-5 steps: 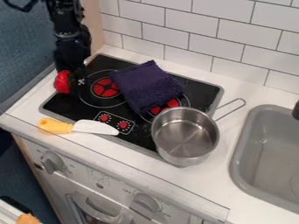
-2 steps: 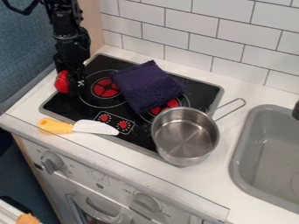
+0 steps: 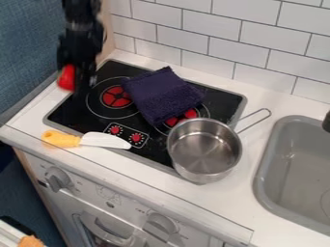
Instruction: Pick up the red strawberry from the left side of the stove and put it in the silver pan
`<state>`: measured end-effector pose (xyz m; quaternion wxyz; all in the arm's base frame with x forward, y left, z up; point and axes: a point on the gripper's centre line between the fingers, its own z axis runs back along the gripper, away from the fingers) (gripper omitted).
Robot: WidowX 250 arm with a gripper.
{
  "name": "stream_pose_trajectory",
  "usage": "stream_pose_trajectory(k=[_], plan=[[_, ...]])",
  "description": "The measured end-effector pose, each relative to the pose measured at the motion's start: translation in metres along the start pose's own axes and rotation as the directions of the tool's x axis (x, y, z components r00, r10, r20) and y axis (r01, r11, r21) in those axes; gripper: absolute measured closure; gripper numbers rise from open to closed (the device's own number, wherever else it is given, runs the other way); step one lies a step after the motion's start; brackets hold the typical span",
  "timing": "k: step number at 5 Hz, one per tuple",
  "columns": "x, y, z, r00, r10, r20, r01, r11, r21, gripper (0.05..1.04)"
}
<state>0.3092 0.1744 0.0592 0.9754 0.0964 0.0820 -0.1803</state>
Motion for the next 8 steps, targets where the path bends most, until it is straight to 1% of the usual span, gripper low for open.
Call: stream_pose_trajectory(k=[1,2,3,4,5,6,7,8], plan=[[0.006,-0.015,0.031,0.999,0.024,0.049,-0.023,1.0,-0.017,0.29],[0.015,-0.048,0.049,0.995,0.026,0.093,-0.024,1.0,-0.017,0.29],[0.027,-0.095,0.059,0.987,-0.061,0.15,0.072,0.995,-0.067,0.29],[0.034,-0.136,0.066,0.976,-0.125,0.181,0.138,0.989,-0.06,0.29],[0.043,-0.159,0.068,0.969,-0.148,0.2,0.163,0.985,-0.06,0.29],[0.052,-0.191,0.067,0.956,-0.202,0.213,0.211,0.977,-0.02,0.29],[0.057,-0.2,0.056,0.947,-0.22,0.235,0.233,0.972,-0.028,0.29],[0.062,-0.206,0.043,0.941,-0.233,0.244,0.251,0.967,-0.046,0.29]])
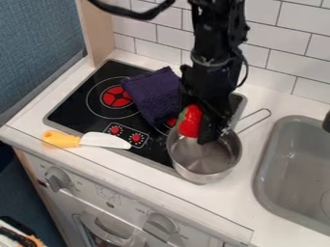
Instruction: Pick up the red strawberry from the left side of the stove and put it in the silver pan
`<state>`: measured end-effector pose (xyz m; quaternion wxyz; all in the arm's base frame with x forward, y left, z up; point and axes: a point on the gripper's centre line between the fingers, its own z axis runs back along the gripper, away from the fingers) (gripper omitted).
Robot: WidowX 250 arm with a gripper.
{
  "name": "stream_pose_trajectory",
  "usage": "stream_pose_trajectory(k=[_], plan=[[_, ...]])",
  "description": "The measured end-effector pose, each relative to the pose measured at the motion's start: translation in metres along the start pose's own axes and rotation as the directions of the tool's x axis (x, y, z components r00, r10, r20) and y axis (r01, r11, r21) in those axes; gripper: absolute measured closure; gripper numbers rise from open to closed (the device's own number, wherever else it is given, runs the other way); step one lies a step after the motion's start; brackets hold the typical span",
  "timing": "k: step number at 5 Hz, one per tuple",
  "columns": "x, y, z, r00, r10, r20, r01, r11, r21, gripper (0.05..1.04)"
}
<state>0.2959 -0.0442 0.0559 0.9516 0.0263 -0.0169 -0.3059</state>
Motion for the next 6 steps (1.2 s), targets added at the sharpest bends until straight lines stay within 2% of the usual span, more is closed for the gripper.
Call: stream_pose_trajectory(k=[1,2,3,5,6], plan=[[0.0,-0.003,-0.011,1.0,-0.001,0.028,0.001,1.0,-0.014,0.29],[0.001,-0.002,-0.015,0.999,0.007,0.039,-0.007,1.0,-0.002,0.29],[0.001,-0.003,-0.023,1.0,0.003,0.013,-0.003,1.0,0.011,0.29],[0.006,0.0,-0.023,0.998,0.039,0.049,-0.041,0.999,0.029,0.29],[0.006,-0.004,-0.029,0.997,0.049,0.052,-0.05,0.998,0.023,0.229]])
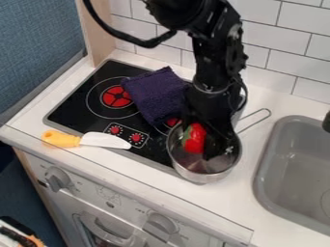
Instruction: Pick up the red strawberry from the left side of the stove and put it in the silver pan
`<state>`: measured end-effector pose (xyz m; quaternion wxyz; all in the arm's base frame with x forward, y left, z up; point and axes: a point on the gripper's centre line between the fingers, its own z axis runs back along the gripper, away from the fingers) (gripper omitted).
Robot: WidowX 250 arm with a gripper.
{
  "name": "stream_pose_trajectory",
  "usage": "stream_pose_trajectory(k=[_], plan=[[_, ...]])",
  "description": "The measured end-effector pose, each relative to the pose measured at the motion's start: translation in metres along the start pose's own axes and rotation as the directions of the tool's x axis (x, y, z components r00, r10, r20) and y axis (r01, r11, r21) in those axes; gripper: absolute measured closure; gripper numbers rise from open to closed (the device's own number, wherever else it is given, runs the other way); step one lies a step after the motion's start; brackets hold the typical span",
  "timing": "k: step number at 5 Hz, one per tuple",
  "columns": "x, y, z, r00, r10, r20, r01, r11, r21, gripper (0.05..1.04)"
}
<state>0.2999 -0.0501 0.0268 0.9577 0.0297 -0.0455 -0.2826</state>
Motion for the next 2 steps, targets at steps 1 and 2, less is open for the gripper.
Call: stream_pose_trajectory(k=[1,2], plan=[[-0.0002,-0.0009,0.0,1.0,0.005,-0.002,-0.005,1.0,-0.003,0.084],[-0.0034,-0.0022,0.0077,1.0,0.0,-0.014,0.0,1.0,-0.011,0.083]])
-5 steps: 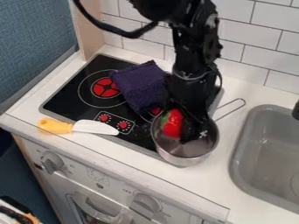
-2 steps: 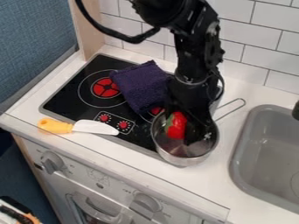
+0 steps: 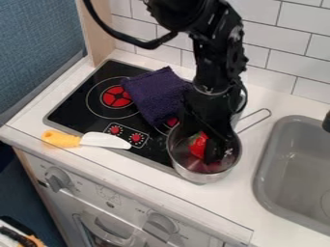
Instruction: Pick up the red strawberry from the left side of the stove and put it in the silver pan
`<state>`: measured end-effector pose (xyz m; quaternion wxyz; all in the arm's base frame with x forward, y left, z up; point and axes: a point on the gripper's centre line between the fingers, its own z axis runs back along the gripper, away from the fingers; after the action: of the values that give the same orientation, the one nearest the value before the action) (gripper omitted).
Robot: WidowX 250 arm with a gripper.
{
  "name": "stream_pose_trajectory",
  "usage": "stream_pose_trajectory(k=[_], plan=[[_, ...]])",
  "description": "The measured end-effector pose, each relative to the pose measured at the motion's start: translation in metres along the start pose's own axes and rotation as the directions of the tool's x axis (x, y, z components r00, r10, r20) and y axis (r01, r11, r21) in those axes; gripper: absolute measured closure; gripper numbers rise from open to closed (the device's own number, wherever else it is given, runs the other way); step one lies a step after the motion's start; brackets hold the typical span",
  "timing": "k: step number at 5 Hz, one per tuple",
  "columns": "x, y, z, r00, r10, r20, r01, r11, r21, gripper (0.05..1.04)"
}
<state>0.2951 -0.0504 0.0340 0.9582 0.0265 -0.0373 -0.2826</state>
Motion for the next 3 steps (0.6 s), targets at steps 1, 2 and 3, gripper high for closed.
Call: stream_pose_trajectory(k=[1,2,3], plan=[[0.003,0.013,0.026,0.997,0.04,0.069,-0.04,0.999,-0.006,0.083],[-0.003,0.036,0.057,0.985,0.125,0.121,-0.127,0.992,0.006,0.083],[-0.017,0.065,0.077,0.96,0.275,0.061,-0.278,0.96,0.045,0.083]])
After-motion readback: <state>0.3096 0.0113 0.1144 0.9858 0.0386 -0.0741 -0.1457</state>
